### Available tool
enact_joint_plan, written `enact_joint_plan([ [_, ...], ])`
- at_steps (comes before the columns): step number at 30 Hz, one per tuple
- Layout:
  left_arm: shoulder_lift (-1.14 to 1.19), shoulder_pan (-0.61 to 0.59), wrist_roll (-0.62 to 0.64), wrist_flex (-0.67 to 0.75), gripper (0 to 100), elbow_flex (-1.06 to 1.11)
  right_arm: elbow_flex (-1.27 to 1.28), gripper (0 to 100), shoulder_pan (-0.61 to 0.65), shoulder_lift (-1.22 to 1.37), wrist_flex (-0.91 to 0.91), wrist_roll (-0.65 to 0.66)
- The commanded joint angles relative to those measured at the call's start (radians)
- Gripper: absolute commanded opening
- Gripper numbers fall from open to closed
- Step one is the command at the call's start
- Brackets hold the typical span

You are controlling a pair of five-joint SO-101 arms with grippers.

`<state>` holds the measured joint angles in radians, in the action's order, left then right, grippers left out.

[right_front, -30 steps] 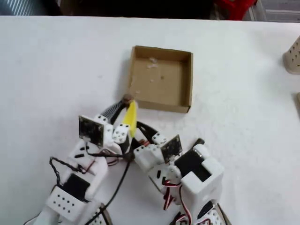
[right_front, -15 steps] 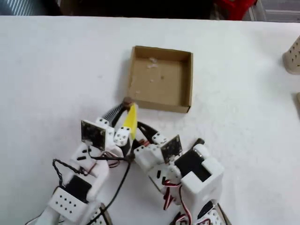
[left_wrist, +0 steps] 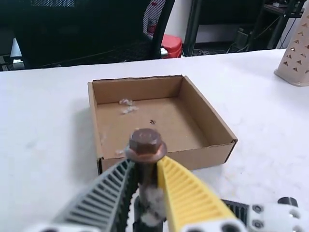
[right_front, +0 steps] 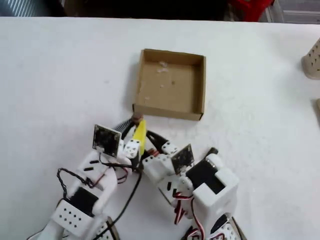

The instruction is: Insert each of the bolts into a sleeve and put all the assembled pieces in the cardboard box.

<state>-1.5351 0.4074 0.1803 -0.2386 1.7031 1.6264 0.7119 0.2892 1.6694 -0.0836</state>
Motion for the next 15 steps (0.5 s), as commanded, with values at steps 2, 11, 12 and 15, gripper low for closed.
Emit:
enact_joint_plan([
  [2, -0.016, 0.019, -0.003, -0.048, 2, -0.005, 0.002, 1.6, -0.019, -0.013, 0.024, -0.011],
  [11, -0.016, 0.019, -0.003, -0.126, 2, -0.005, 0.002, 1.6, -0.019, -0.013, 0.025, -0.011],
  [12, -0.016, 0.019, -0.003, -0.135, 2, -0.005, 0.002, 1.6, -0.019, -0.013, 0.025, -0.011],
  [15, -0.016, 0.019, -0.005, -0.132, 2, -0.005, 0.002, 1.6, -0.019, -0.013, 0.025, -0.011],
])
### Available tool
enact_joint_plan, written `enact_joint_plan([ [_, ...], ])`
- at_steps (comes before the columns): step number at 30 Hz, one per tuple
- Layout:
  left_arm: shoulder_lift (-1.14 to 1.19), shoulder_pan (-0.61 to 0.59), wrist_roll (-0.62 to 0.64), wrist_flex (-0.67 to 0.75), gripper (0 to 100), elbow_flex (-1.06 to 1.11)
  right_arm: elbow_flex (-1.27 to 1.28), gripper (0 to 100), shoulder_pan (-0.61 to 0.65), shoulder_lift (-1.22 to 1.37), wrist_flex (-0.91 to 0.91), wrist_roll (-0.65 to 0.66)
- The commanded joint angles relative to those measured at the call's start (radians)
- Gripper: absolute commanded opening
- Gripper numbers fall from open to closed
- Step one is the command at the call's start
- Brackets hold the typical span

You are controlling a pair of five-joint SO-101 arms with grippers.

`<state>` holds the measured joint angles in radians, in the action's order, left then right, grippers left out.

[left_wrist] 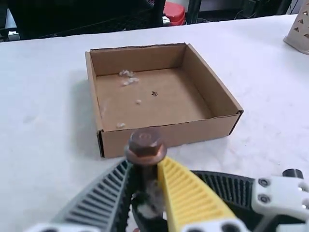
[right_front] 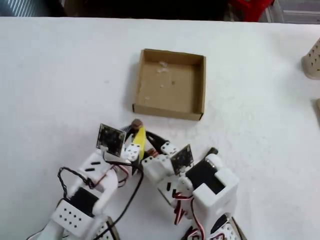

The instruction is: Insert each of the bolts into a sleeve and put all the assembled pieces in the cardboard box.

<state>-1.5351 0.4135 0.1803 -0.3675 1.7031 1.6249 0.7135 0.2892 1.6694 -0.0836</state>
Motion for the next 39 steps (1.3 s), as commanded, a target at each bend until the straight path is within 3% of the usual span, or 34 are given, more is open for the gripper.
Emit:
enact_joint_plan([
  [1, -0.016, 0.013, -0.005, 0.002, 2, -0.005, 0.003, 1.6, -0.021, -0.013, 0.025, -0.011],
  [4, -0.016, 0.012, -0.005, 0.003, 7, -0.006, 0.003, 1.6, -0.021, -0.013, 0.025, -0.011],
  [10, -0.016, 0.005, 0.002, -0.006, 39, -0.005, 0.003, 1.6, -0.021, -0.013, 0.025, -0.011],
  [12, -0.016, 0.005, 0.002, -0.006, 44, -0.005, 0.003, 1.6, -0.021, -0.013, 0.025, -0.011],
  [32, -0.016, 0.01, 0.003, -0.011, 45, -0.298, 0.003, 1.6, -0.021, -0.013, 0.025, -0.008],
  [39, -0.016, 0.004, 0.003, -0.137, 45, -0.267, 0.003, 1.6, -0.021, -0.013, 0.025, -0.008],
])
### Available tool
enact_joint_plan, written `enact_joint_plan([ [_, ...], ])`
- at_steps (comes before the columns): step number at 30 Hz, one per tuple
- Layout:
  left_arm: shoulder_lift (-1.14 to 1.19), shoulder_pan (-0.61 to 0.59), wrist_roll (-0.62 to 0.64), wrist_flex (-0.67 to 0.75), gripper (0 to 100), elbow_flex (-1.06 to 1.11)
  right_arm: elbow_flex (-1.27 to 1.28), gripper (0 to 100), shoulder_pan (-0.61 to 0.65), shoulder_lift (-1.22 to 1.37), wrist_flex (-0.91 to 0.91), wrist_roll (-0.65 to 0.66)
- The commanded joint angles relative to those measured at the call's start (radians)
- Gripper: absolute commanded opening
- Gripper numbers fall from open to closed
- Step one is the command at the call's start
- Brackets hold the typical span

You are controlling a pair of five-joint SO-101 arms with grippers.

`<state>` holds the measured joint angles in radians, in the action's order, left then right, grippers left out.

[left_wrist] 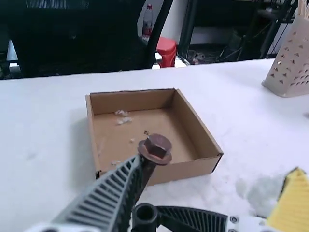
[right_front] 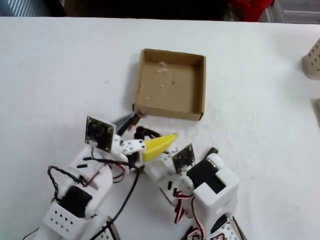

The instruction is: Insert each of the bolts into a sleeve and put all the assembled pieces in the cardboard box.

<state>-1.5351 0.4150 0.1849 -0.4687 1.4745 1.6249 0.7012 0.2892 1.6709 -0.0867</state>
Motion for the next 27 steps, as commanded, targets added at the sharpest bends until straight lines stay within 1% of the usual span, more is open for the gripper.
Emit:
enact_joint_plan([
  [1, -0.016, 0.004, -0.002, -0.037, 45, -0.023, 0.003, 1.6, -0.008, -0.013, 0.024, -0.005],
  [7, -0.016, 0.002, -0.002, -0.026, 45, 0.009, 0.003, 1.6, -0.008, -0.013, 0.024, -0.005],
  [12, -0.016, 0.002, -0.002, 0.051, 45, 0.009, 0.003, 1.6, -0.008, -0.013, 0.024, -0.005],
  [15, -0.016, -0.012, -0.003, 0.069, 45, 0.009, 0.003, 1.6, -0.008, -0.013, 0.024, -0.005],
  [17, -0.016, -0.044, -0.006, 0.095, 45, 0.008, 0.003, 1.6, -0.01, -0.013, 0.024, -0.005],
  [20, -0.016, -0.131, -0.008, 0.126, 45, 0.008, 0.003, 1.6, -0.01, -0.013, 0.024, -0.005],
  [23, -0.015, -0.219, -0.008, 0.121, 45, 0.012, 0.003, 1.6, -0.01, -0.013, 0.024, -0.002],
  [27, -0.012, -0.298, -0.008, 0.017, 45, 0.008, 0.003, 1.6, -0.012, -0.013, 0.024, -0.002],
])
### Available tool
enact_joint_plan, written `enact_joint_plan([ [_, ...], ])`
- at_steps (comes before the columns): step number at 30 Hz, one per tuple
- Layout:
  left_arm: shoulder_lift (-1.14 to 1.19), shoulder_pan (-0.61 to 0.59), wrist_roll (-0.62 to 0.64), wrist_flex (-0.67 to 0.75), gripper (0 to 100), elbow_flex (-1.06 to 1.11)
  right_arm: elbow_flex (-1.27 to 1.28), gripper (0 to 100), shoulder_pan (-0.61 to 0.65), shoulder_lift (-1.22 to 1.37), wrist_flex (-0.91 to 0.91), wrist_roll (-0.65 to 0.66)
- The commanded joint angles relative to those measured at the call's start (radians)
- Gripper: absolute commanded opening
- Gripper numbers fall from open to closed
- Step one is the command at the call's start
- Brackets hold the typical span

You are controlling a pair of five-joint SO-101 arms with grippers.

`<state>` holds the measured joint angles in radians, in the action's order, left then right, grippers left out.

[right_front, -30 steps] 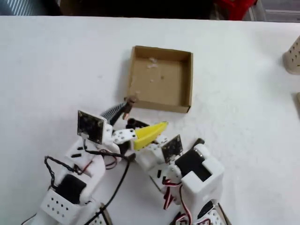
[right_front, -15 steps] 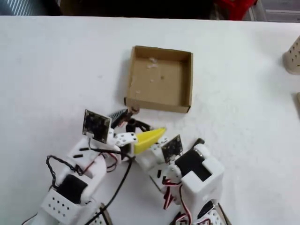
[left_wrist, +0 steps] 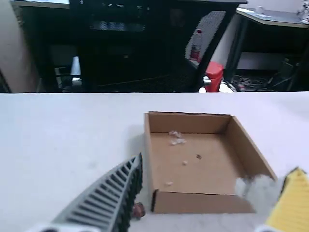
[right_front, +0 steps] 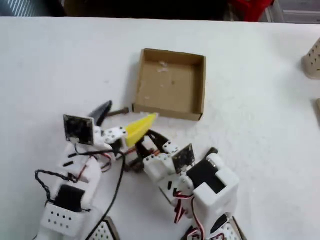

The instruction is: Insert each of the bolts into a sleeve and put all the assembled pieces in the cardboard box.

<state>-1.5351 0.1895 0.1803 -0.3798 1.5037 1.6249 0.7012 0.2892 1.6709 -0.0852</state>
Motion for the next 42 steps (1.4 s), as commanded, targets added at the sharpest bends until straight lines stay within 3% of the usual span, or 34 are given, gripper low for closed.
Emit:
enact_joint_plan([
  [1, -0.012, -0.085, -0.003, -0.095, 45, -0.021, 0.003, 1.6, -0.018, -0.013, 0.024, -0.003],
  [9, 0.061, -0.202, -0.003, -0.267, 45, -0.153, 0.011, 1.6, -0.076, -0.084, 0.016, -0.009],
  [25, 1.004, -0.229, -0.008, -0.505, 45, -0.733, 0.014, 1.6, -0.096, -0.107, -0.033, -0.009],
  [31, 1.216, -0.225, -0.253, -0.609, 45, -0.904, 0.014, 1.6, -0.097, -0.108, -0.033, -0.009],
  [37, 1.425, -0.223, -0.354, -0.684, 45, -1.099, 0.011, 1.6, -0.097, -0.11, -0.033, -0.009],
  [42, 1.62, -0.18, -0.423, -0.678, 29, -1.283, 0.011, 1.6, -0.097, -0.11, -0.033, -0.009],
])
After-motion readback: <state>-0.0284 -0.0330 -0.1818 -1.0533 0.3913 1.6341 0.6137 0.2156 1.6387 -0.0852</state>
